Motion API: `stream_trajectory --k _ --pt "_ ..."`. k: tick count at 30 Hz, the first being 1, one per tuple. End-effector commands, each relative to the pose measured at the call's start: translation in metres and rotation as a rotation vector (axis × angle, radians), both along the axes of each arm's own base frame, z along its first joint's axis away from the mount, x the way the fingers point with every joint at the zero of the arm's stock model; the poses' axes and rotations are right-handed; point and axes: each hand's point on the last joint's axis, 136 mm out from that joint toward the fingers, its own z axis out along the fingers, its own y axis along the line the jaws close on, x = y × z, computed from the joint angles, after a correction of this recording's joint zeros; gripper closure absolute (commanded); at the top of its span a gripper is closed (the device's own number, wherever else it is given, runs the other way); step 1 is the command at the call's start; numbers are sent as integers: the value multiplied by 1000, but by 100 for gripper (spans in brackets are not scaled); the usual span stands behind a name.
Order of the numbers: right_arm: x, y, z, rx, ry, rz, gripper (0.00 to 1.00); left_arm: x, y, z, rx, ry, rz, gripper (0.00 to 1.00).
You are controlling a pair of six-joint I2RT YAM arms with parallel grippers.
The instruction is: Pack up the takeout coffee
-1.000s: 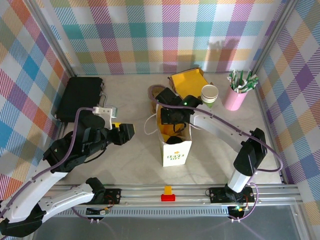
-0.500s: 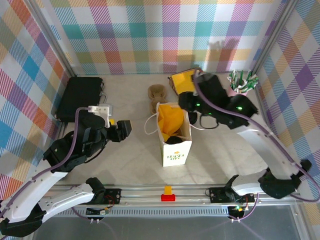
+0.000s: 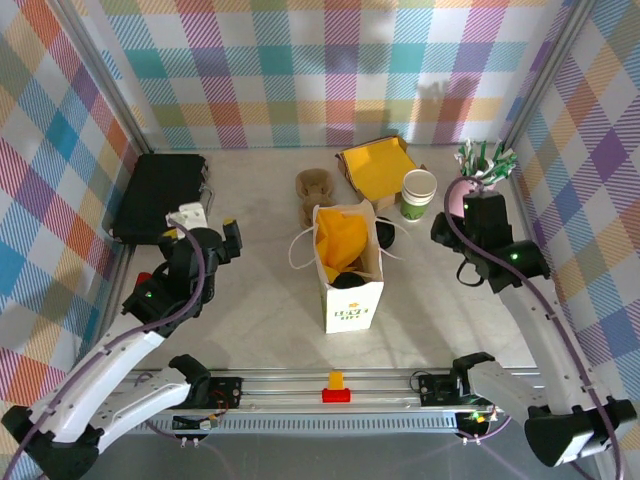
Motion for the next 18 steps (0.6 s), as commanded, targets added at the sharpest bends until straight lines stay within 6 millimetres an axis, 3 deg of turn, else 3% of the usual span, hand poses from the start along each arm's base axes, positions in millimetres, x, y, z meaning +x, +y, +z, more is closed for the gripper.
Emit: stream_trajectory --k 1,6,9,10,14,18 --pt "17 -16 -12 -8 -87 -34 19 11 25 -7 20 -71 106 0" --pt "29 -41 -63 -88 -120 -100 14 27 54 -64 28 0 188 0" --pt "39 -44 -86 -134 -178 -93 8 31 69 -92 24 33 237 0" --pt "42 -45 -92 -144 -193 -91 1 32 73 -100 19 39 247 0" --pt "54 -41 -122 -174 -223 -39 1 39 89 -130 3 64 300 0" --pt "64 -36 -146 -175 -179 -6 1 57 81 -151 0 52 218 0"
